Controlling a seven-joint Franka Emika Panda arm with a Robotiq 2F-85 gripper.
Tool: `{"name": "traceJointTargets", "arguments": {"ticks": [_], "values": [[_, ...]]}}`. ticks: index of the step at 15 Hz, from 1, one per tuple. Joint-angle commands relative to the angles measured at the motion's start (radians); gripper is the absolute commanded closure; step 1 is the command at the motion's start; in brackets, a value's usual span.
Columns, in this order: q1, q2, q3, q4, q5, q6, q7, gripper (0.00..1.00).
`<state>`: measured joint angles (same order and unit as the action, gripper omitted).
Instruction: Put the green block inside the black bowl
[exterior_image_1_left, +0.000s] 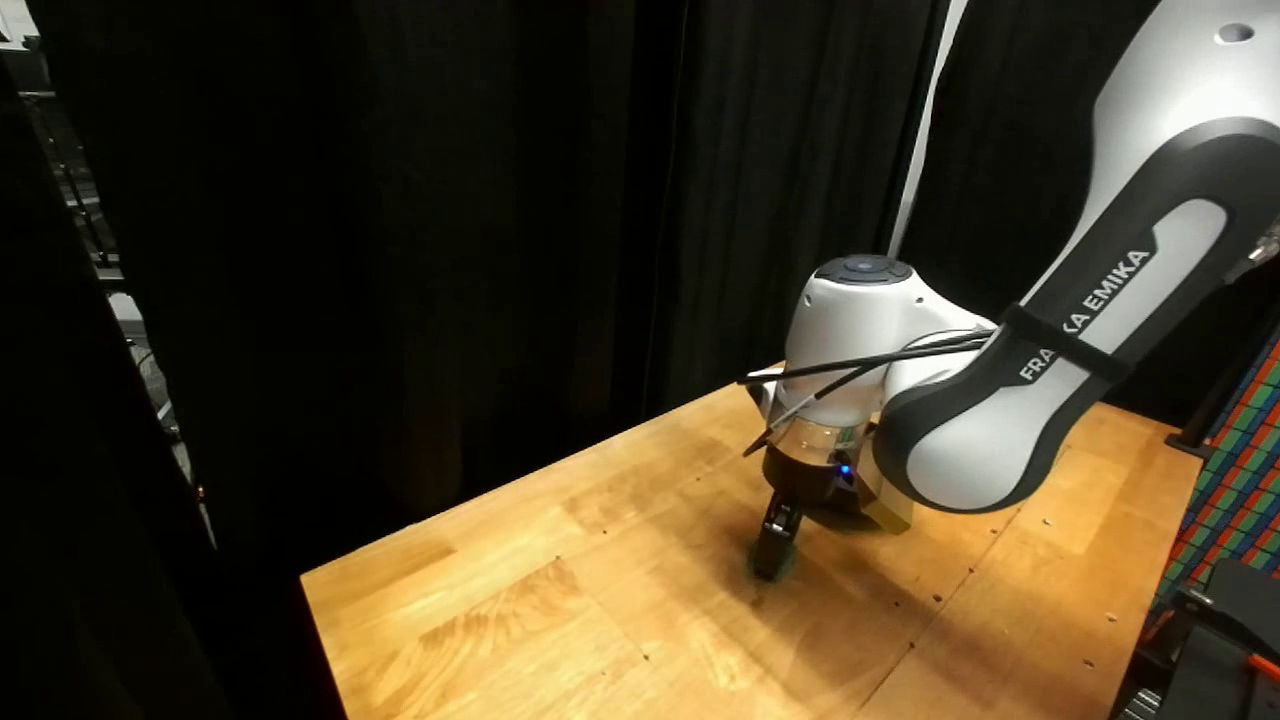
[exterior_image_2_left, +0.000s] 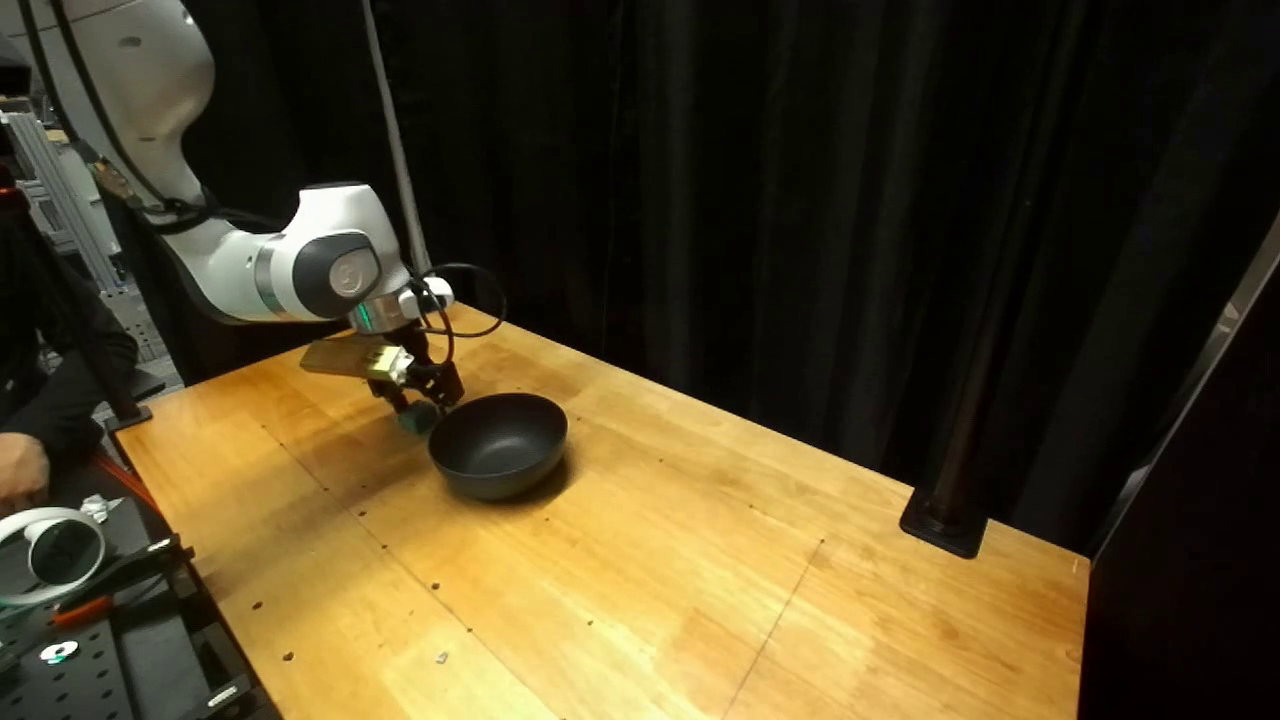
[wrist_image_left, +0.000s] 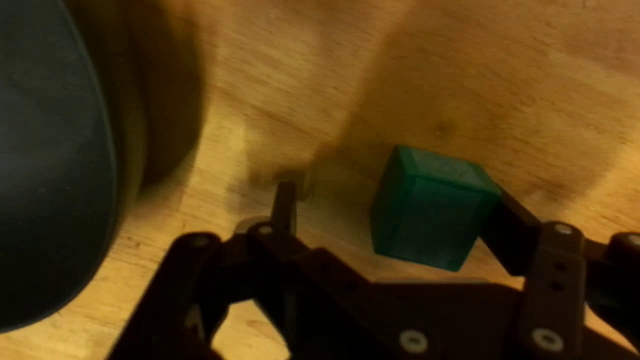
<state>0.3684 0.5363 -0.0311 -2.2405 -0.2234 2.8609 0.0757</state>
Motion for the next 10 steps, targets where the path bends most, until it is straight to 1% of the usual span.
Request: {"name": "traceJointTargets", "arguments": {"ticks": [1,4,6,8,10], "values": [[0.017,0.027,-0.013,0.044,-0.021,-0.021,0.033,0.44],[-0.023,0.004,0.038,0.039,0.012,-0.065,0.002,0.66],[-0.070,-0.037,0.094,0.029,0.041,-0.118,-0.044,0.81],[-0.147,-0.089,0.170,0.032,0.091,-0.199,-0.130,0.81],[-0.207,-0.134,0.206,0.052,0.142,-0.302,-0.198,0.81]]}}
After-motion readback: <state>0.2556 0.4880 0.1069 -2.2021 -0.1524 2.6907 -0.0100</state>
